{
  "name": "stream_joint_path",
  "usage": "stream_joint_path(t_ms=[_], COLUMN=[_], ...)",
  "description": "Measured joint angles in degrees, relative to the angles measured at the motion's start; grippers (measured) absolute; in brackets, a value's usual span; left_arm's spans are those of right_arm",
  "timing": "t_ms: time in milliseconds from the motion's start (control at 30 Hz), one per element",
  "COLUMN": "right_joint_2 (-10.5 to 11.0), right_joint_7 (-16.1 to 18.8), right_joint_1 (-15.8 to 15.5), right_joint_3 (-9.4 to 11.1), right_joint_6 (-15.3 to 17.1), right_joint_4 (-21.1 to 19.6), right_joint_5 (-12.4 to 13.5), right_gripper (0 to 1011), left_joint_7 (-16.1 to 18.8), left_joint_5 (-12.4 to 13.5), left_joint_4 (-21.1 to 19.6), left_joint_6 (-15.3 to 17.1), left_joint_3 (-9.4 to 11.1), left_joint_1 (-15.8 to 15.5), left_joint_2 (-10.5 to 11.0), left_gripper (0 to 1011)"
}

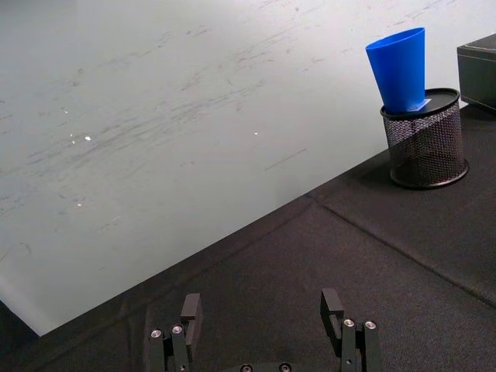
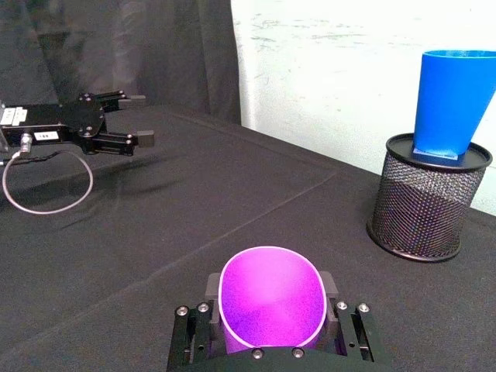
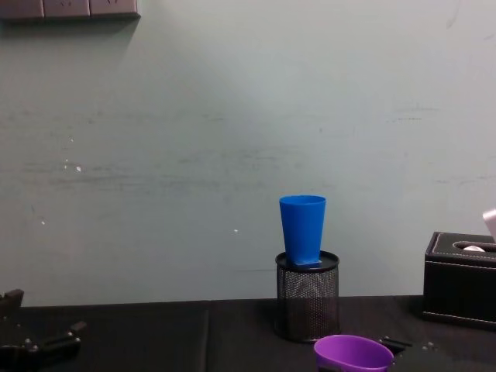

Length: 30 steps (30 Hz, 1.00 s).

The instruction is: Pick up one cup with a gripper and tap it against the other cup.

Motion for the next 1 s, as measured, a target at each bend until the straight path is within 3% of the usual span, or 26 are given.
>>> stream_joint_path(t_ms=[1000], right_joint_2=[0.00], right_joint_7=[-0.01], right_joint_1=[0.00], right_joint_3=[0.00], right_joint_6=[0.00], right_joint_4=[0.00], right_joint_5=[0.00], right_gripper=[724], left_joint_7=[0.00], left_joint_5=[0.00], left_joint_4=[-0.01], left_joint_6=[0.00], left_joint_3=[0.00], left_joint_1=[0.00], left_joint_2=[0.00], left_gripper=[1005])
